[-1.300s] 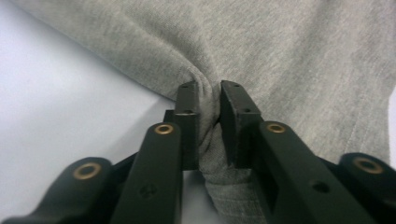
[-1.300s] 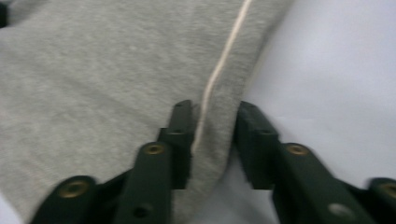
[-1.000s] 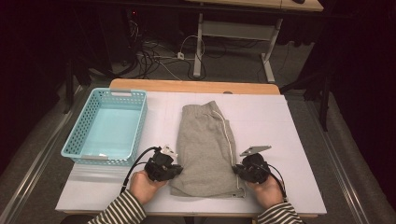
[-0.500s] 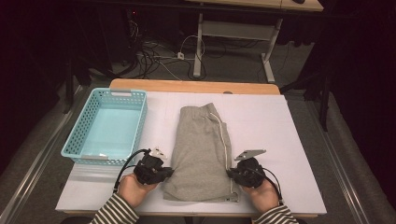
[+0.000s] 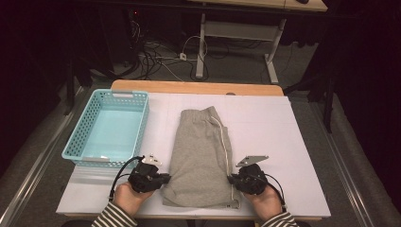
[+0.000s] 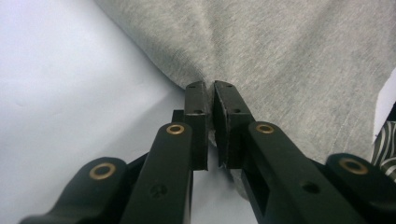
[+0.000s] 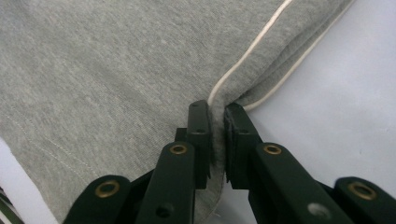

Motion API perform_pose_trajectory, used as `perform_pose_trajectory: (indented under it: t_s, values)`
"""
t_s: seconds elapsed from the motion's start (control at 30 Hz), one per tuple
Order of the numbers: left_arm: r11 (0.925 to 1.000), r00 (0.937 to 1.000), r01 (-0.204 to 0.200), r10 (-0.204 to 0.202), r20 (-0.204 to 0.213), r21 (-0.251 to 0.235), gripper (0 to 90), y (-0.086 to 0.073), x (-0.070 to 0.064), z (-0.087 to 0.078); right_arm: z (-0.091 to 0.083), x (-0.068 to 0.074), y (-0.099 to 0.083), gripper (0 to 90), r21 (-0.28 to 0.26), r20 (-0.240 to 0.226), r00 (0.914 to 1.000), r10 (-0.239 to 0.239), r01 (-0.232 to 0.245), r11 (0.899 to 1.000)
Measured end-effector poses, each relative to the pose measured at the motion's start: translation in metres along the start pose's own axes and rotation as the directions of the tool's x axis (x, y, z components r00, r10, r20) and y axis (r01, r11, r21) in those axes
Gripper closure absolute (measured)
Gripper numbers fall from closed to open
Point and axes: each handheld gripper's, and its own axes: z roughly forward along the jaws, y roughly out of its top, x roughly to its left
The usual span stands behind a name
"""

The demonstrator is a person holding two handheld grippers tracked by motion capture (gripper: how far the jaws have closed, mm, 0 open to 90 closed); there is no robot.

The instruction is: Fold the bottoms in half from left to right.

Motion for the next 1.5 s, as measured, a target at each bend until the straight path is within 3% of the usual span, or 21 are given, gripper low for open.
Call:
perform_pose_trajectory:
  t_s: [0.1, 0.27, 0.43, 0.9, 1.07, 1.3, 1.5]
  values:
    - [0.9999, 0.9998, -0.013, 0.013, -0.018, 0.005, 71.8, 0.000, 0.000, 0.004, 0.000, -0.002, -0.001, 74.7, -0.010, -0.002, 1.0000, 0.008, -0.008, 1.000]
    - [0.9999, 0.9993, 0.009, -0.009, -0.035, -0.014, 57.5, 0.000, 0.005, 0.004, -0.003, -0.007, -0.002, 67.2, -0.037, -0.017, 0.9995, 0.028, -0.029, 0.999]
    - [0.9993, 0.9985, 0.030, -0.031, -0.045, -0.024, 49.7, 0.000, 0.009, 0.004, -0.008, -0.016, -0.004, 61.6, -0.077, -0.030, 0.9971, 0.071, -0.073, 0.994]
    - [0.9954, 0.9963, 0.073, -0.075, -0.042, -0.062, 43.7, 0.001, 0.019, 0.000, -0.015, -0.036, -0.014, 56.1, -0.188, -0.008, 0.9899, 0.142, -0.141, 0.972]
    - [0.9965, 0.9962, 0.058, -0.062, -0.061, -0.060, 41.2, 0.002, 0.018, 0.002, -0.016, -0.045, -0.017, 54.4, -0.209, 0.001, 0.9857, 0.169, -0.165, 0.964]
    - [0.9953, 0.9958, 0.068, -0.072, -0.057, -0.069, 40.6, 0.005, 0.020, 0.003, -0.016, -0.055, -0.021, 51.5, -0.226, 0.005, 0.9778, 0.210, -0.203, 0.953]
    - [0.9947, 0.9949, 0.082, -0.086, -0.054, -0.061, 37.9, 0.004, 0.022, 0.006, -0.018, -0.059, -0.021, 49.5, -0.241, 0.028, 0.9766, 0.213, -0.200, 0.950]
